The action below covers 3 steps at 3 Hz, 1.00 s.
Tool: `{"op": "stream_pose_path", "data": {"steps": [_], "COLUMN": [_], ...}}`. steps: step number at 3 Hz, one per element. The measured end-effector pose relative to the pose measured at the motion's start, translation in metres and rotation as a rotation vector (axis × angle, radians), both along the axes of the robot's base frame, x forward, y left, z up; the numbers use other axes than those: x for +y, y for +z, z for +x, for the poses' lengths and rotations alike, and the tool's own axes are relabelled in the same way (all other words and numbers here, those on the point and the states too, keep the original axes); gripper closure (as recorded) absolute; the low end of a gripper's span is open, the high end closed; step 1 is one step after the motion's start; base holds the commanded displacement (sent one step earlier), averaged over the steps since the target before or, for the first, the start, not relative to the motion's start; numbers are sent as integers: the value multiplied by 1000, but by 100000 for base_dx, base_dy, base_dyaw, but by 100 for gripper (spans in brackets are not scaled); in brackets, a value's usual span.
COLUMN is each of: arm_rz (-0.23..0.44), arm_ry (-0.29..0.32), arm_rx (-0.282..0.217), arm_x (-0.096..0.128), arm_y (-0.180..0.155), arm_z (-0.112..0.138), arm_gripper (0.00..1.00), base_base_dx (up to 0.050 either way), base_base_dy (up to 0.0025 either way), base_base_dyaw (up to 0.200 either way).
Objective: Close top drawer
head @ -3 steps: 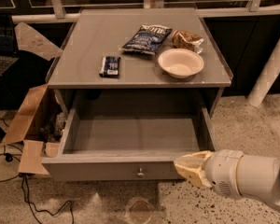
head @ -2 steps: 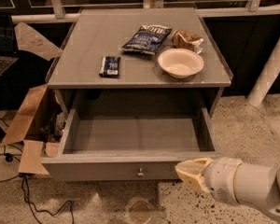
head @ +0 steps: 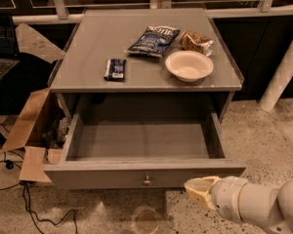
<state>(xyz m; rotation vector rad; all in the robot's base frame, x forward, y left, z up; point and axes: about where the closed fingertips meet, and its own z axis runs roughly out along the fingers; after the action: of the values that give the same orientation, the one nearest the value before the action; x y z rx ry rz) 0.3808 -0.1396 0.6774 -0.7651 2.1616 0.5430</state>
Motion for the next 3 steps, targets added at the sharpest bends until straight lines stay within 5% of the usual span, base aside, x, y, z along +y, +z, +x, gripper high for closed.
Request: {"op": "stream_pose_path", "data": {"steps": [1, 3], "arm_rz": [21, 22], "arm_ry": [3, 4], "arm_rx": [46, 47], "arm_x": [-1, -1], "arm_y": [-38, -39], "arm_z": [9, 9], "arm_gripper": [100, 100], "base_base_dx": [0, 4976], "base_base_dy": [0, 0], "base_base_dyaw": [0, 11]}}
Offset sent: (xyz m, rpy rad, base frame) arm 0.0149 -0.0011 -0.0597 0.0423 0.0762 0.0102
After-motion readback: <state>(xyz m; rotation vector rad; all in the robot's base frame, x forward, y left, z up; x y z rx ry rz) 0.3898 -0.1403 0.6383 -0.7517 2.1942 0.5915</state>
